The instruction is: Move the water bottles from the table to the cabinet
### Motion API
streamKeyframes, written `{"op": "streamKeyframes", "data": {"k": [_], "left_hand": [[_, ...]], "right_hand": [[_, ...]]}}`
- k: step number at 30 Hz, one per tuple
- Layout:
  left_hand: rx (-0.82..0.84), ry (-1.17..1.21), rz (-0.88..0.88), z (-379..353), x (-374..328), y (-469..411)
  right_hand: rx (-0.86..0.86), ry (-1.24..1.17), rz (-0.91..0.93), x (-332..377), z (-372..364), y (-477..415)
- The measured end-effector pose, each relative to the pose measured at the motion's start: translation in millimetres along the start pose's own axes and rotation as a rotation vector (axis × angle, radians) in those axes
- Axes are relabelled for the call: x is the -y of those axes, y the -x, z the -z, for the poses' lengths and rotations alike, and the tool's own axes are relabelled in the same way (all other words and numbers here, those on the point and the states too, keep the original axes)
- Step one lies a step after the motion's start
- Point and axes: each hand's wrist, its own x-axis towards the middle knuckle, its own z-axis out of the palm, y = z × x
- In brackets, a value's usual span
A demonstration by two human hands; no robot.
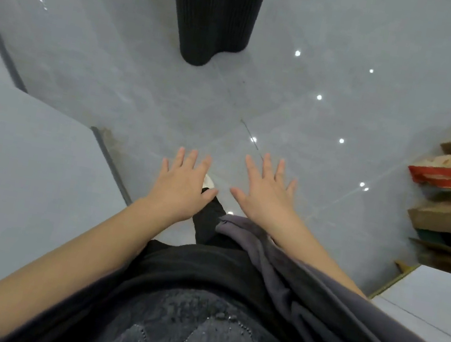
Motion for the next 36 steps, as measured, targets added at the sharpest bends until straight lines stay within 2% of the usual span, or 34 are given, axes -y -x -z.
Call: {"op": "streamKeyframes", "data": {"k": [7,14,18,22,26,36], "left_hand": [[-0.033,0.029,0.026,81,30,-69],[-0.100,0.070,0.021,144,87,-131],[-0.103,0.043,-0.011,192,144,-176],[-0.017,-0.031,-0.039,252,210,-213],[-0.002,-0.134,-0.099,308,260,-243],[-0.029,-0.225,-0.193,410,321,-328]], "right_hand": [[0.010,0.083,0.063,41,86,-82],[-0.020,0.091,0.114,115,146,-148],[-0.023,0.053,0.083,173,178,-198],[-0.002,-0.032,-0.001,238,211,-239],[-0.016,-0.079,-0.018,295,241,-272],[-0.044,-0.207,-0.067,363,308,-360]]}}
